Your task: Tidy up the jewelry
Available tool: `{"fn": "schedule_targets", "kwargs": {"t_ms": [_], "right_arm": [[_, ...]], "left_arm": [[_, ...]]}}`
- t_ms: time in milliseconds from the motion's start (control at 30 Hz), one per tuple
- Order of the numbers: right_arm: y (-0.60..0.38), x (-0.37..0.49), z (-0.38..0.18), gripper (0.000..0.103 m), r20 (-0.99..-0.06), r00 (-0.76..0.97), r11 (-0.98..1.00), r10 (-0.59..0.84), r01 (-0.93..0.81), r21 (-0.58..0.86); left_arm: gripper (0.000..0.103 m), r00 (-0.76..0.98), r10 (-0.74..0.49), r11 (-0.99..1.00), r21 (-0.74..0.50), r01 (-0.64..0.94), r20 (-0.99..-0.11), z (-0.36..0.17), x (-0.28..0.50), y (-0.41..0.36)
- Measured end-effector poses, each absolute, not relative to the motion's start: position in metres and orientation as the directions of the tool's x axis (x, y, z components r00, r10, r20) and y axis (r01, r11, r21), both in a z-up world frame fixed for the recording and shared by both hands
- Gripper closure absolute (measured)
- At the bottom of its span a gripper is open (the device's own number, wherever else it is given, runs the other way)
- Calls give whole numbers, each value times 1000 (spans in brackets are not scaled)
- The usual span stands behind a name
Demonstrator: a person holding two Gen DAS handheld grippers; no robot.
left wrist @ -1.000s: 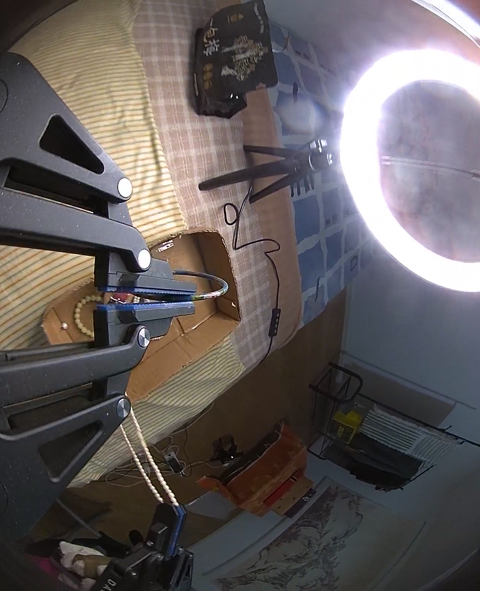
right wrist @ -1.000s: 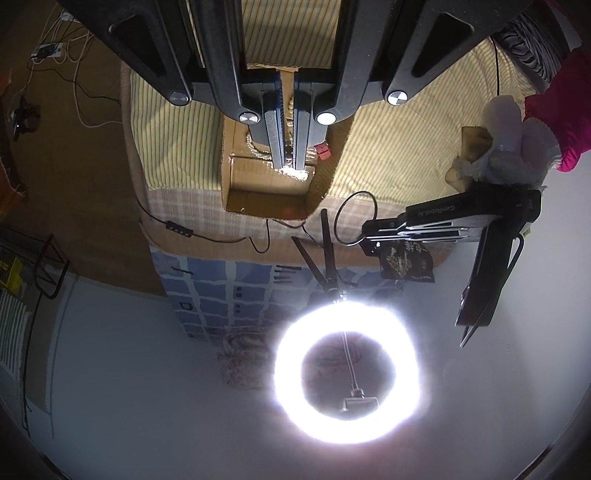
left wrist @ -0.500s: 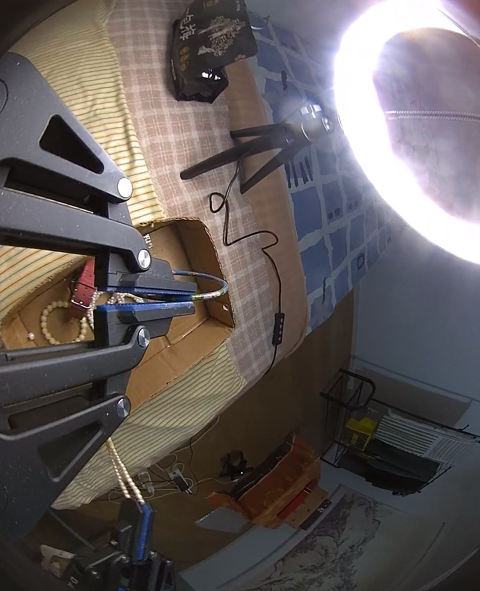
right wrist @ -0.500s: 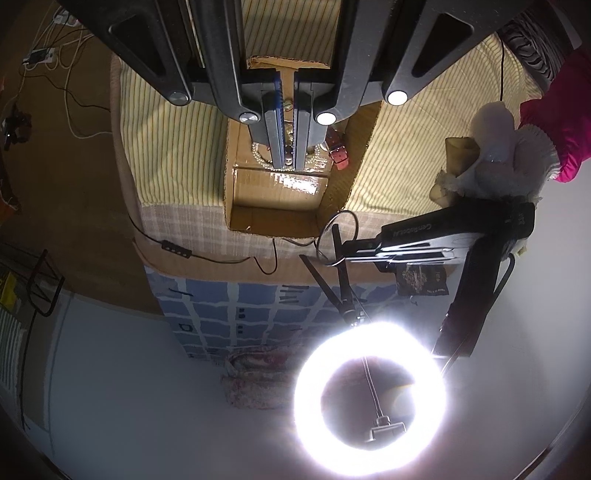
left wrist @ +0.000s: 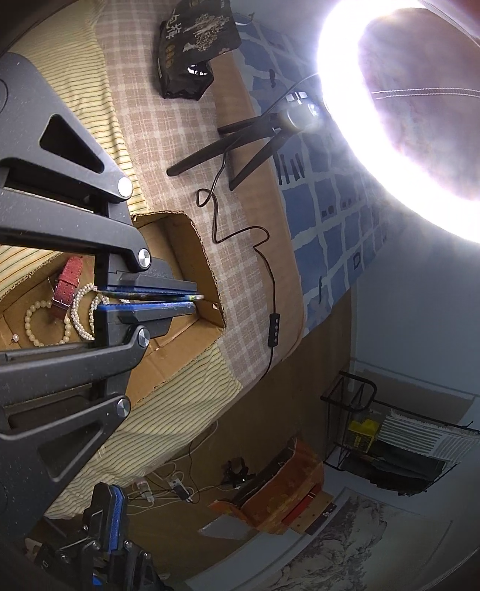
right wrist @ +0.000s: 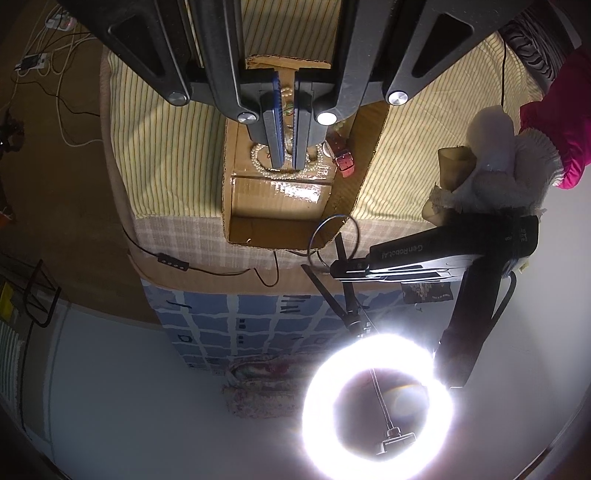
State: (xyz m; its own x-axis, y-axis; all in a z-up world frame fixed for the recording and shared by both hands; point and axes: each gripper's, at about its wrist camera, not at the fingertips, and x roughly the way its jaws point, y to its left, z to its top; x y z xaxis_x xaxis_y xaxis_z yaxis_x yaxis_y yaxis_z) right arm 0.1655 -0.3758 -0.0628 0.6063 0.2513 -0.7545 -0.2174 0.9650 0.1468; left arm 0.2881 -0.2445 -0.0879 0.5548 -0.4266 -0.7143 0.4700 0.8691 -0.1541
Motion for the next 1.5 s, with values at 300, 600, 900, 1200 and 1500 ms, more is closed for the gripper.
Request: {"fn": "schedule_targets", "kwargs": {"t_ms": [300,600,900,1200,1500], "right_arm": [[-371,161,-65,60,-750,615,967,242,-216,134],[-363,152,-62,28,-741,636,973,217,-198,115],[-353,130,-49,13,-719,671,981,182,-169,90],[-338,96,-35,9,-699,702,988,140,-142,56],[-335,63,-22,0,-659,749,997,67,-74,18]], "left_arm": [[86,570,-415,871,-130,473,-709,-83,283,-245],[74,599,-411,875,-113,470,-688,-69,268,-234],[64,641,-409,883,-102,459,-649,-42,236,-213],[62,680,-413,888,-102,448,-606,-12,191,-186],[42,728,-409,894,-81,441,-551,11,139,-162]]}}
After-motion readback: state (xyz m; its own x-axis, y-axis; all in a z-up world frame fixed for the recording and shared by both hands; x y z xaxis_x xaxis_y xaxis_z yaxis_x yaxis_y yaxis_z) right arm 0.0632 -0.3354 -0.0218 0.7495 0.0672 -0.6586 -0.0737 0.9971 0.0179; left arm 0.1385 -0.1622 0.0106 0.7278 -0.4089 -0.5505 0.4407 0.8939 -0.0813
